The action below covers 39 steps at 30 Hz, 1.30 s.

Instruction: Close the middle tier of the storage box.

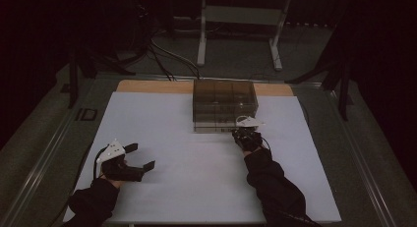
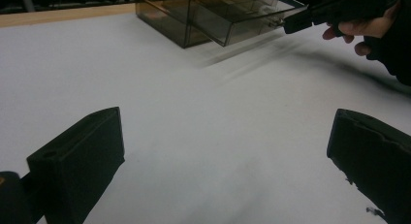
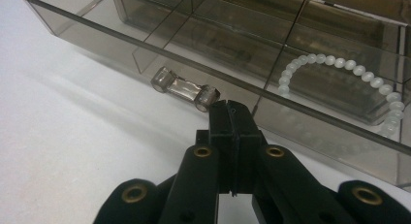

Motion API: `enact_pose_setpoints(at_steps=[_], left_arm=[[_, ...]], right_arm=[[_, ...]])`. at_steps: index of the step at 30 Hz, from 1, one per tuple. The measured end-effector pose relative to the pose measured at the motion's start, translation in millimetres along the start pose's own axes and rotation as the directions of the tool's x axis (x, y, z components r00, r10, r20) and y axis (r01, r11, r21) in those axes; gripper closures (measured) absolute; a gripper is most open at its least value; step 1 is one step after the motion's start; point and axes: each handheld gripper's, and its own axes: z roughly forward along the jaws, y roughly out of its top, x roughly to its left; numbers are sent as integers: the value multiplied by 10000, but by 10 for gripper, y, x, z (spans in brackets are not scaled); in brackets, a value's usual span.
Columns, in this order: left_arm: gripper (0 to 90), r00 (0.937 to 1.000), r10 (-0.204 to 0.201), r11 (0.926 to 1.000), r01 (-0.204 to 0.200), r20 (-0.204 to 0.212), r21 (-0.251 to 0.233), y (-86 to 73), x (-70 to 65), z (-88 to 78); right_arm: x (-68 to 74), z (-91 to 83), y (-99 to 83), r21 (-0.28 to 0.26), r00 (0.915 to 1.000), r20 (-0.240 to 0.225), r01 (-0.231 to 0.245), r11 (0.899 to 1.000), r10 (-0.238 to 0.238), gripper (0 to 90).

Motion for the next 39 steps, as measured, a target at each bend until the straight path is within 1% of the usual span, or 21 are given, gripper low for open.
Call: enact_pose_setpoints(at_steps=[13, 22, 32, 39], left_arm=[[14, 10000, -14, 10000, 14, 20, 5, 0, -2, 3], [14, 10000, -6, 10000, 6, 17, 1, 1, -2, 1], [14, 10000, -14, 10000, 14, 34, -8, -2, -1, 3], [14, 10000, -18, 10000, 18, 40, -9, -1, -1, 1]], right_arm=[[-4, 22, 48, -57, 10000, -10, -91, 9999, 91, 900], [3, 44, 85, -32, 10000, 43, -26, 10000, 26, 900], [-51, 82, 104, -2, 9998, 144, -141, 9999, 141, 900], [-50, 102, 106, 13, 9998, 157, -157, 9999, 157, 900]])
